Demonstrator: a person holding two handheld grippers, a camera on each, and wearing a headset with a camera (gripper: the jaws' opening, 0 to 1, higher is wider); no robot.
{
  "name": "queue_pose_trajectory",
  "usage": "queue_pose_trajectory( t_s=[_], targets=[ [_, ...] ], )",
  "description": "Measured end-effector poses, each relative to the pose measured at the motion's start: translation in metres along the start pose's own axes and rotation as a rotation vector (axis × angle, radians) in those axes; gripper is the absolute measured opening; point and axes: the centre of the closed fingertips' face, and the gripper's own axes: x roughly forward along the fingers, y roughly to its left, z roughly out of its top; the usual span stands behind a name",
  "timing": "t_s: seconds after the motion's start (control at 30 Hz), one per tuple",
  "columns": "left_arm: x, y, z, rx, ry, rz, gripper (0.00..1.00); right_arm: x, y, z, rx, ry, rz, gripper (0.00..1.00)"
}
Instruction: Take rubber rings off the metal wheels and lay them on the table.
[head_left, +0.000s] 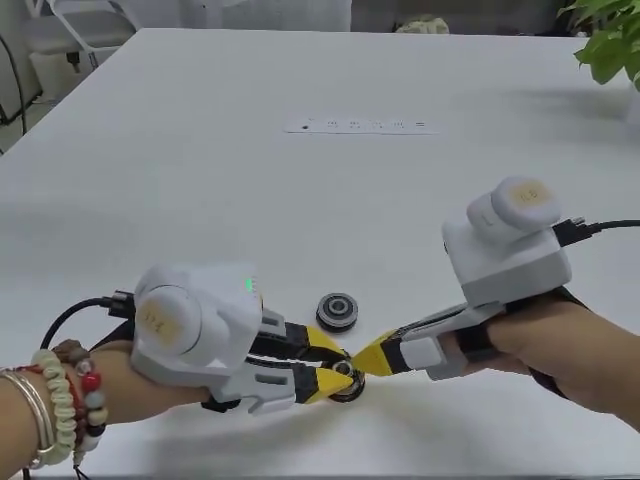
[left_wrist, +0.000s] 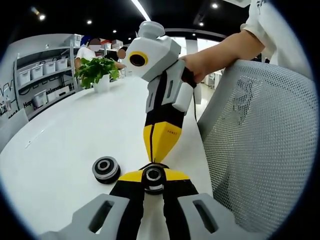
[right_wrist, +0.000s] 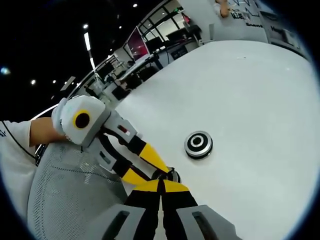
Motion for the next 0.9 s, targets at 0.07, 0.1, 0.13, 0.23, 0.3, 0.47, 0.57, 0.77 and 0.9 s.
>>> queue_pose_trajectory(
  t_s=[0.07,0.1,0.13,0.23,0.3,0.47,0.57,0.77,0.9],
  targets=[
    [-0.0003,0.0002,-0.0001,0.001,-0.007,-0.001,0.08,-0.0004,-0.0009,-0.0002,0.011,-0.002,0.000,0.00],
    [-0.0004,0.0003,-0.0001,-0.002,-0.009,0.000,0.08,-0.0002,-0.0001,0.0002,0.013,-0.003,0.004,0.00],
    [-0.0004,0.0003,-0.0001,-0.001,-0.009,0.000,0.08,0.0001,0.0006,0.0004,0.014,-0.003,0.005,0.00],
    [-0.0004,0.0000,0.0001,0.003,-0.008,-0.001,0.08,0.0000,0.0032,0.0031,0.031,-0.015,0.019,0.00],
    [-0.0004,-0.0001,0.0001,0.002,-0.009,-0.001,0.08,-0.0008,0.0023,0.0041,0.040,-0.023,0.023,0.00],
    [0.0001,-0.0002,0.0003,0.002,-0.010,-0.002,0.08,-0.0017,-0.0007,0.0038,0.059,-0.027,0.023,0.00],
    [0.0001,-0.0002,0.0001,-0.002,-0.009,0.000,0.08,-0.0010,-0.0023,0.0026,0.062,-0.024,0.014,0.00],
    [0.0002,-0.0001,0.0003,0.005,-0.005,0.005,0.08,0.0010,-0.0064,-0.0022,0.034,0.001,-0.018,0.00],
    [0.0007,0.0001,0.0007,-0.014,0.006,0.009,0.08,0.0018,-0.0059,-0.0026,0.018,0.001,-0.021,0.00]
  ],
)
